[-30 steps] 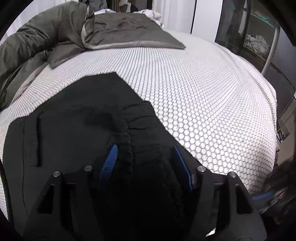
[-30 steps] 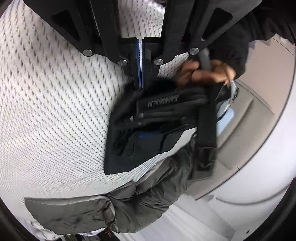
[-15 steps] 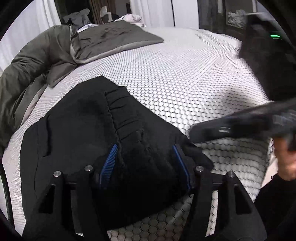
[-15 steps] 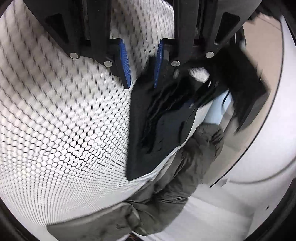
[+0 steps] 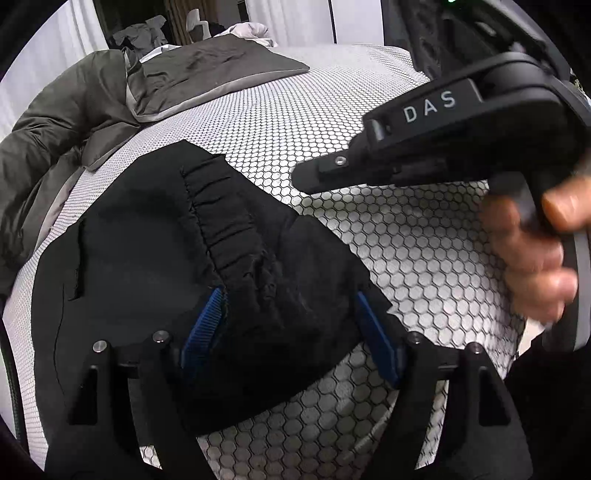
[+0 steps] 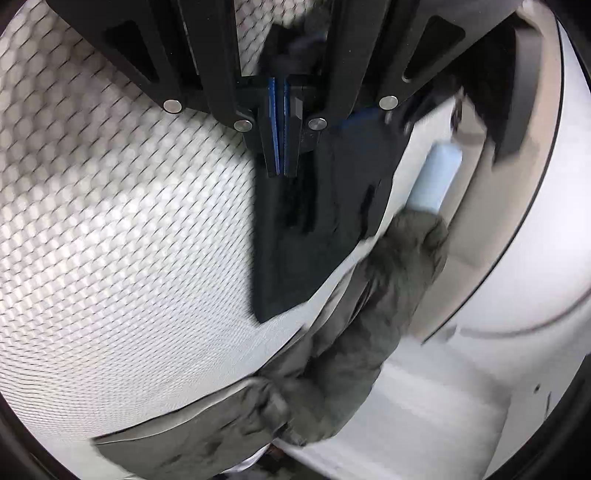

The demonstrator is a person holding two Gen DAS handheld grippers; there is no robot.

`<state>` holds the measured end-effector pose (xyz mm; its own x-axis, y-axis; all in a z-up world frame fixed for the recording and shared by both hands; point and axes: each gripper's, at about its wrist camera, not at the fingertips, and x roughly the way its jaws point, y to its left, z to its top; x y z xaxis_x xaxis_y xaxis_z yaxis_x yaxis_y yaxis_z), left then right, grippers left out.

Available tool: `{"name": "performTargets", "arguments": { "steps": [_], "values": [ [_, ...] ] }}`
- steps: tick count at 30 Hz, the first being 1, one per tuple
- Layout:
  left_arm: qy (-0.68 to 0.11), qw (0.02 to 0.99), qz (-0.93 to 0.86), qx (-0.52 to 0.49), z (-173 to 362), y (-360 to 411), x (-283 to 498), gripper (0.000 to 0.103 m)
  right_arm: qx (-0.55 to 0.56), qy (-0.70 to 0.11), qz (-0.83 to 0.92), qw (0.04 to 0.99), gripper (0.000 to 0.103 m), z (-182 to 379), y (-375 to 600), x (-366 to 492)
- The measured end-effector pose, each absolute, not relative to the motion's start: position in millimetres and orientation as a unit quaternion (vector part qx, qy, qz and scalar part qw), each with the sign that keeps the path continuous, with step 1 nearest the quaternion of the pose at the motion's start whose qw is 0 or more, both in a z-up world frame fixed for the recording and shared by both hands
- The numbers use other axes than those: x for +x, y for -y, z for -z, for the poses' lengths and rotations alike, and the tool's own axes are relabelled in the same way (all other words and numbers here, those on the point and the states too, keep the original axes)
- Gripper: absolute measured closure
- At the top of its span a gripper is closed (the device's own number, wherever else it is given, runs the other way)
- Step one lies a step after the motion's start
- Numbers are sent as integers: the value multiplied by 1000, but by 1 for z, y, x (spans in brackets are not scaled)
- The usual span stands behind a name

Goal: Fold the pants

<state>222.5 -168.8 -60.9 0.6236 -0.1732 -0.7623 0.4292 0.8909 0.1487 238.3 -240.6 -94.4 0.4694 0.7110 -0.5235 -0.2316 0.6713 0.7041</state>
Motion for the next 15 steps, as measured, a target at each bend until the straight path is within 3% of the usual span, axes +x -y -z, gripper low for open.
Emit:
{"name": "performTargets", "arguments": {
  "steps": [2,6,7,9,10,12,15],
  "values": [
    [-400,886,179,154,60,165,219,32,283,-451,-319,784,99,92,244,234],
    [-403,885,187,142,61,161,217,32,201,-480,-331,787,76,92,228,216],
    [-403,884,186,145,62,161,217,32,188,-492,-333,782,75,98,222,216],
    [-404,884,184,147,63,162,217,31,180,-487,-327,789,77,101,217,221],
    [-405,883,184,147,64,162,218,31,185,-486,-326,790,85,101,216,225],
    [-408,883,185,141,64,160,221,31,199,-484,-324,788,92,101,214,238],
    [-411,882,183,140,67,159,222,31,211,-491,-322,782,95,103,216,256]
  ]
}}
